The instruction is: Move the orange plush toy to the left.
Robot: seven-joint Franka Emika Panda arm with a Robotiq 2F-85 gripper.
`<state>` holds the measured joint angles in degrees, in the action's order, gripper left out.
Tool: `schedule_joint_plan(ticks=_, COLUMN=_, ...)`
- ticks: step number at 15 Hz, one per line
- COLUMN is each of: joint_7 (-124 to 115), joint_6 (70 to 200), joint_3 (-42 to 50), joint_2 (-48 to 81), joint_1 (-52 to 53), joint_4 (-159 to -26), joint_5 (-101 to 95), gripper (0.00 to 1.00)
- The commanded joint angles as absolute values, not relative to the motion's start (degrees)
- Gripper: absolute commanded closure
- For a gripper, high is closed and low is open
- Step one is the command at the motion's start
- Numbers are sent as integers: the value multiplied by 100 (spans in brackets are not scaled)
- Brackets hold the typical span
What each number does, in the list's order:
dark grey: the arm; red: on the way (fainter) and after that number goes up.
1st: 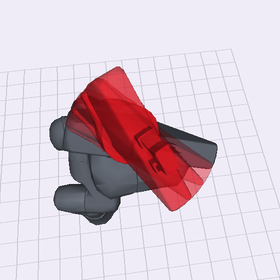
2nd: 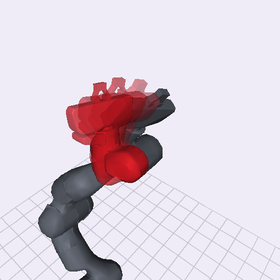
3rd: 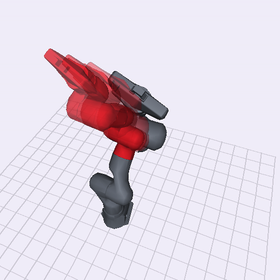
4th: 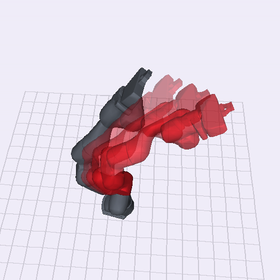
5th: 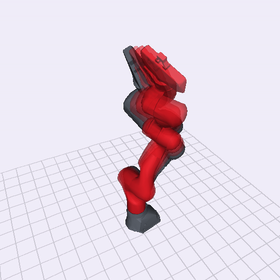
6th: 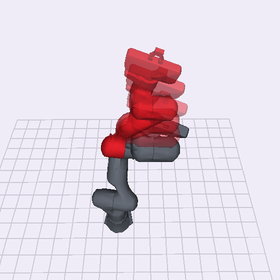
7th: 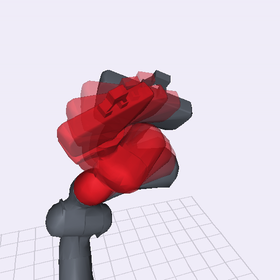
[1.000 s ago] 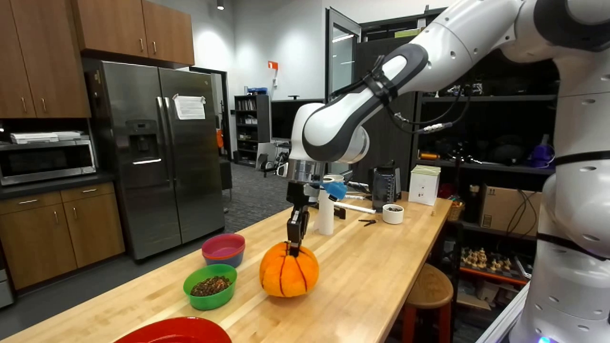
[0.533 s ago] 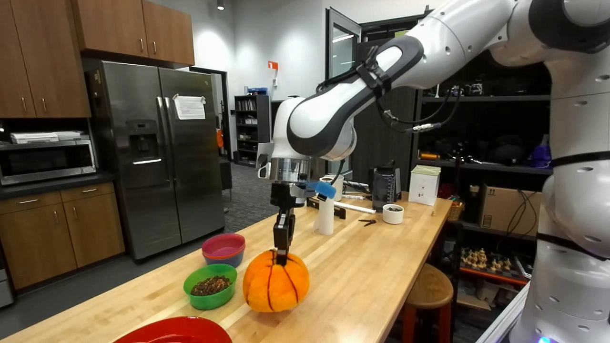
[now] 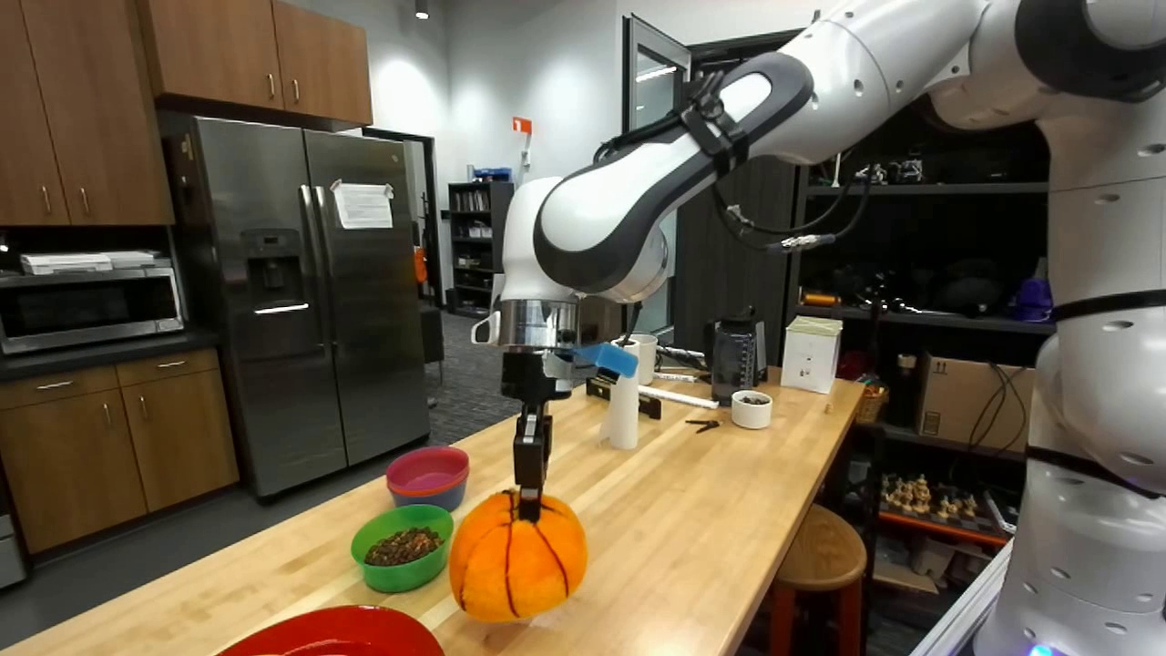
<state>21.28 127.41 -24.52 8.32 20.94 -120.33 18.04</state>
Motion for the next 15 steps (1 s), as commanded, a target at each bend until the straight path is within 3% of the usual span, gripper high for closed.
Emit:
schedule_joint_plan(ticks=1, joint_7=2201, joint_6=12615, joint_3=-2458, joint_2=970, joint_1=2138, joint_4=-11852, joint_5=1577, gripper=98)
schedule_joint_plan(ticks=15, joint_7=2344, joint_6=12611, joint_3=-2476, joint_2=954, joint_1=2099, joint_4=-11886, joint_5=1477, gripper=98)
